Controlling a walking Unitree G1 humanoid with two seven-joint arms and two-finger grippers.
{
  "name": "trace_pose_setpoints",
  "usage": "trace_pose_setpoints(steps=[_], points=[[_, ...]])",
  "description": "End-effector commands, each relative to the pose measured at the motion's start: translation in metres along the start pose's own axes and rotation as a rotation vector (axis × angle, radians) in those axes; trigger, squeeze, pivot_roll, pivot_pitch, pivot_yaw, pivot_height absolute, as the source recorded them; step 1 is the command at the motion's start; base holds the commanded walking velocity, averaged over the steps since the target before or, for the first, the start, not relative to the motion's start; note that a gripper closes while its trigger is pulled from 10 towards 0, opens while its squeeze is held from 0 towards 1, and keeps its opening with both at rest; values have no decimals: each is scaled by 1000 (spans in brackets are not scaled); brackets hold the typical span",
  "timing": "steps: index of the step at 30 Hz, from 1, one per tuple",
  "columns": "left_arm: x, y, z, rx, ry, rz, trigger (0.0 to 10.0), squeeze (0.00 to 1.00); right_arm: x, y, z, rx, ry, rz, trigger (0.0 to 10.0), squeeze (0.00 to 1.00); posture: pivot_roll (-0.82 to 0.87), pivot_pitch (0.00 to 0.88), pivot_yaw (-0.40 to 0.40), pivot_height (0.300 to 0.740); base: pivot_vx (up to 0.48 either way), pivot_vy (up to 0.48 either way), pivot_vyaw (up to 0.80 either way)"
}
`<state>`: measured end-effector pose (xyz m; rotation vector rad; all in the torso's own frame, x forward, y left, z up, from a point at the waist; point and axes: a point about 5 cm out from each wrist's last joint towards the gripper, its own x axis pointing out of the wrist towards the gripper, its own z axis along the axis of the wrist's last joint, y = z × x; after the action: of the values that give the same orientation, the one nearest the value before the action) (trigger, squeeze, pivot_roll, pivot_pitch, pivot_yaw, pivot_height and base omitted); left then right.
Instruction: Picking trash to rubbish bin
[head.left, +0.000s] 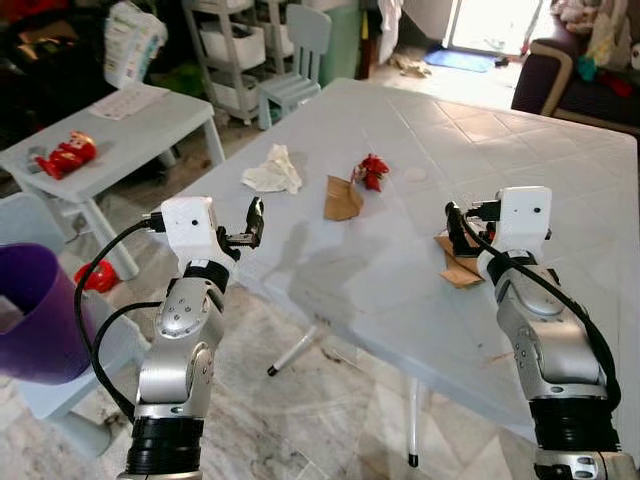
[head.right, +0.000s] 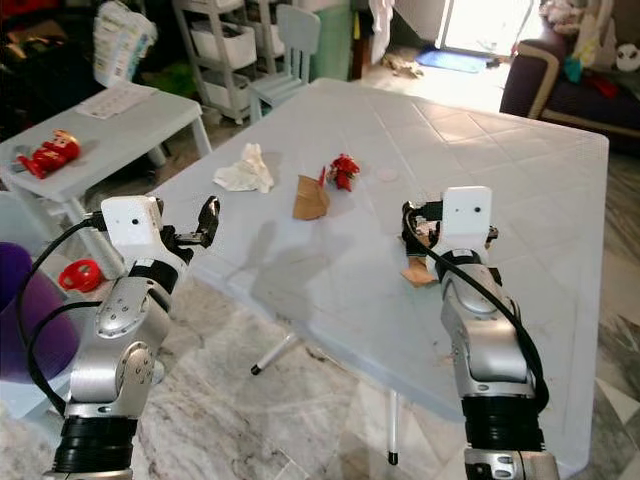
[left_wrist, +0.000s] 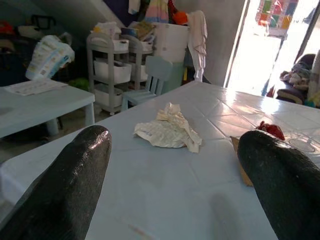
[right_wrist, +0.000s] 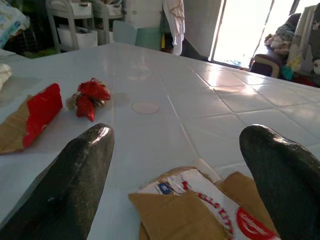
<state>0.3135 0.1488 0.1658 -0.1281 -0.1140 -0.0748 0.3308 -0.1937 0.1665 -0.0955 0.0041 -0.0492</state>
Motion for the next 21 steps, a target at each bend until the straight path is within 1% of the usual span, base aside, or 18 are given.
trace_pose_setpoints(steps=[1,6,9,17,21], points=[[-2,-3,-3,6,16,-9,10000,0,2,-7,1,-4,14,-27,10000,0,-24,70,5,740,0,0,0],[-3,-7,-5,0,25,-20,10000,0,1,-13,-3,-9,46,-48,10000,0,-30,72,-1,740,0,0,0],[-3,-8,-6,-2,26,-21,10000,0,1,-15,-6,14,62,-46,10000,0,-31,73,-3,740,0,0,0],[-4,-9,-7,-5,31,-20,10000,0,7,-23,-11,25,116,-32,10000,0,-32,74,-7,740,0,0,0],[-5,-10,-10,-9,49,-34,10000,0,9,-29,-14,16,137,-56,10000,0,-30,75,-10,740,0,0,0]])
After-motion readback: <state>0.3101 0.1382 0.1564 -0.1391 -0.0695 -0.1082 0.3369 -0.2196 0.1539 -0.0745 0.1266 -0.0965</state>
